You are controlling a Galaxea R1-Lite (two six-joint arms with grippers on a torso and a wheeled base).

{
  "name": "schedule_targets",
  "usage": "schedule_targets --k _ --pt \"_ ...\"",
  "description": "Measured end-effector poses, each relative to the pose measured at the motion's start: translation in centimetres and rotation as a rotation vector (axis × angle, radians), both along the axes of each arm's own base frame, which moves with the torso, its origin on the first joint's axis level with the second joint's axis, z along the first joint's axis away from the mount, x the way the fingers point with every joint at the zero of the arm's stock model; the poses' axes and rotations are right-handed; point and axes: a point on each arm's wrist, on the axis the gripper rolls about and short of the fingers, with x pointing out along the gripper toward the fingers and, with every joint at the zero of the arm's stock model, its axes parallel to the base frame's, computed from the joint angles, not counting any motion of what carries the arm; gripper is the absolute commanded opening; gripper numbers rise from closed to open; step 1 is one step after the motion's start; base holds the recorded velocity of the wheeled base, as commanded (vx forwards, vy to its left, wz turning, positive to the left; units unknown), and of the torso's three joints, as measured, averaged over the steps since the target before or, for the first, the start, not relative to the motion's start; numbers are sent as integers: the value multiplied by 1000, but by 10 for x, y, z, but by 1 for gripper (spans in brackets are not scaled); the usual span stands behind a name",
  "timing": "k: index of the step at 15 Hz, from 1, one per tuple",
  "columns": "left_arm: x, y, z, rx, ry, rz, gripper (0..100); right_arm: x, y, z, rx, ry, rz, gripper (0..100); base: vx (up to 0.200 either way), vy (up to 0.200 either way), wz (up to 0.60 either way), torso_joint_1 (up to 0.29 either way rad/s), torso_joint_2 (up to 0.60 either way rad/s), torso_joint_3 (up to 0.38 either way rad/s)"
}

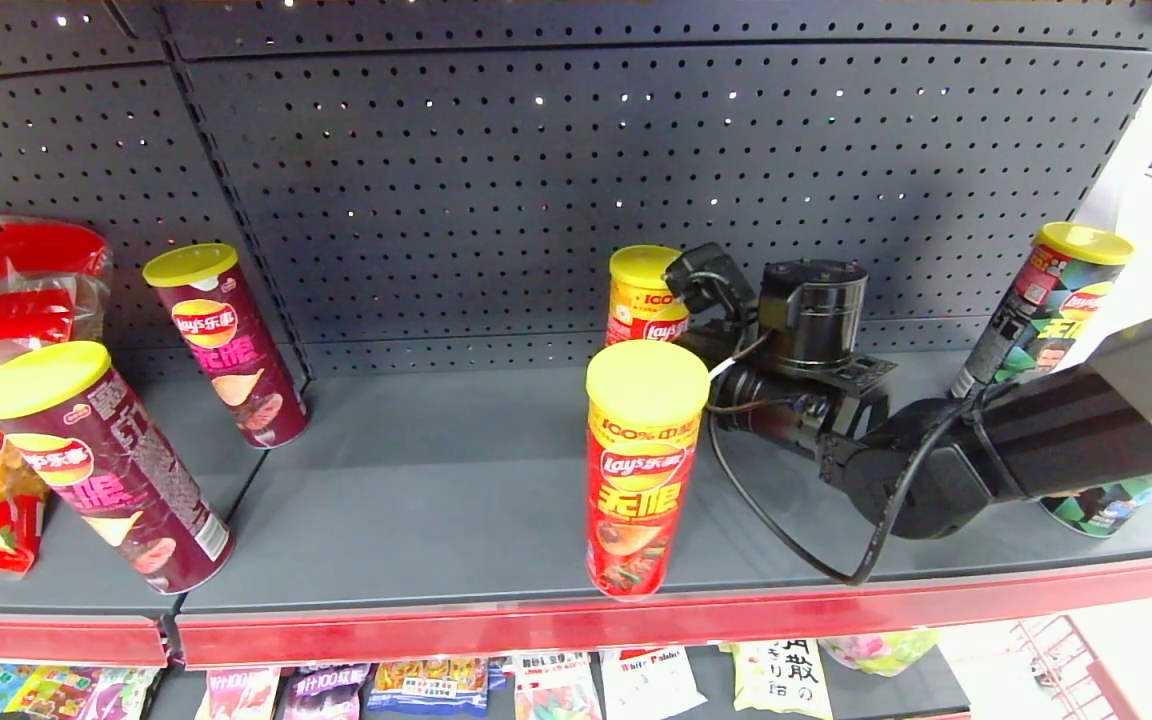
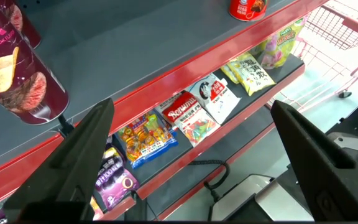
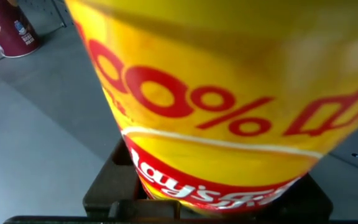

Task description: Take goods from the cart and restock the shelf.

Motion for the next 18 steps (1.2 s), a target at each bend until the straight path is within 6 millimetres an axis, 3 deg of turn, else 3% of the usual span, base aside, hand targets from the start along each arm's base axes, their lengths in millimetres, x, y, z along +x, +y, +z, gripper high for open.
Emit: schedule_targets --k 7,8,18 --pt "0 0 0 0 0 0 100 -6 1 -4 -14 16 10 0 0 0 0 0 0 0" --pt "0 0 0 0 0 0 100 -7 1 -4 -15 18 11 100 0 0 0 0 0 0" --pt "0 0 0 1 3 -1 100 -17 -8 -1 -24 28 -12 100 0 0 0 0 0 0"
